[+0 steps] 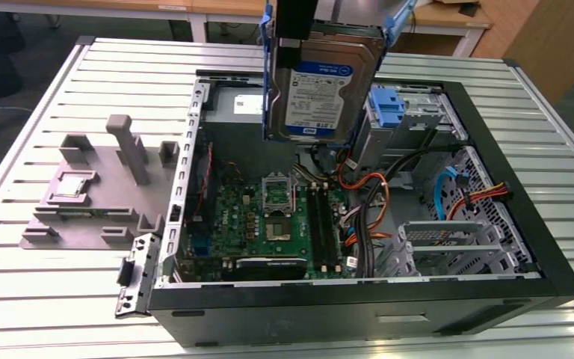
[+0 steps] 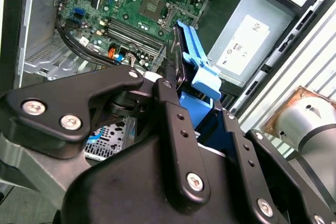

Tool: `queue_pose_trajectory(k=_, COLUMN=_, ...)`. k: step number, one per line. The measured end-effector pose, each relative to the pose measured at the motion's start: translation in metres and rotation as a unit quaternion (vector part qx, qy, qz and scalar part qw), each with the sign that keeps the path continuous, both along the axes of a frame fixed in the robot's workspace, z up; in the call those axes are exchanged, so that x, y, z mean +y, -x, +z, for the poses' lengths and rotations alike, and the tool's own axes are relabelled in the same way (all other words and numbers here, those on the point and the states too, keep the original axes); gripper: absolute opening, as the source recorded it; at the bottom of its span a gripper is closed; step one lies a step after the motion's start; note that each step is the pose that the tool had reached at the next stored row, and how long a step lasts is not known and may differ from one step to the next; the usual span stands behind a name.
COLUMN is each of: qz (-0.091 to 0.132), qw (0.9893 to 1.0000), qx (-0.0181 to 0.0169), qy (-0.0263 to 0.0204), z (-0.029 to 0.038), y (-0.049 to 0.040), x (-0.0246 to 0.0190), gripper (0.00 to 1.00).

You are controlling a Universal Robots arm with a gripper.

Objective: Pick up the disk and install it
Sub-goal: 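Insert the disk into the insertion slot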

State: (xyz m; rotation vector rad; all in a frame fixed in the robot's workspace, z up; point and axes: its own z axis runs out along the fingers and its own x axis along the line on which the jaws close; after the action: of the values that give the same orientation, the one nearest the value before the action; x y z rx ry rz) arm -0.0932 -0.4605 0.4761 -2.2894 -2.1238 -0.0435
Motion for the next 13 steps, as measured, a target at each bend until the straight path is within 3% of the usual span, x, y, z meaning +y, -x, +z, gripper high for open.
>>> queue_pose_trajectory(k=1, qz=0.000, qw=1.0000, qx=0.0000, qy=0.0001, z=0.0000, y=0.0000, x=-0.0006, gripper=0.36)
queue_pose_trajectory(k=2, qz=0.002, qw=1.0000, qx=0.0000, qy=0.0018, z=-0.0002, y=0.0001, x=-0.0095, gripper=0.36)
queue_pose_trajectory(k=13, qz=0.014, qw=0.9999, qx=0.0000, qy=0.0018, z=-0.0002, y=0.0018, x=-0.0095, gripper=0.36)
